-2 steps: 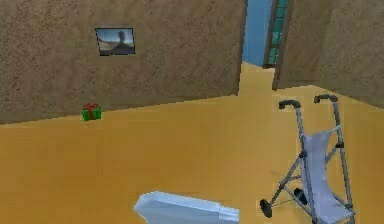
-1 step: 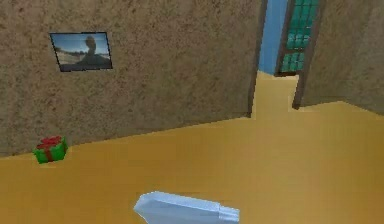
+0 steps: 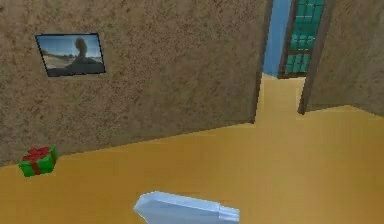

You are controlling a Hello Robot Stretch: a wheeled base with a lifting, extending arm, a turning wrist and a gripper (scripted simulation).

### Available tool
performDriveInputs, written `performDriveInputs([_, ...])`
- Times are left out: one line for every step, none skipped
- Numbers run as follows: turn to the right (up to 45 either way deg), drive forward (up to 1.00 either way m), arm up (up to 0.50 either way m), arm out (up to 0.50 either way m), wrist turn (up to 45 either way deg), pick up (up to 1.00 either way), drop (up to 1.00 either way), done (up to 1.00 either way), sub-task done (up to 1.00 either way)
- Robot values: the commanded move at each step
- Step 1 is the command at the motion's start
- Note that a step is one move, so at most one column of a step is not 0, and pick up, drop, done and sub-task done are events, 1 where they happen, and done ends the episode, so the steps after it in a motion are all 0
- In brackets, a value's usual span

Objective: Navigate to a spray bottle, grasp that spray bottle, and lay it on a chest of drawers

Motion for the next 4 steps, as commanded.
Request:
performDriveInputs([27.0,0.00,0.00,0.00,0.0,0.00,0.00,0.00,0.00])
performDriveInputs([0.0,1.00,0.00,0.00,0.0,0.00,0.00,0.00,0.00])
performDriveInputs([0.0,1.00,0.00,0.00,0.0,0.00,0.00,0.00,0.00])
performDriveInputs([0.0,0.70,0.00,0.00,0.0,0.00,0.00,0.00,0.00])
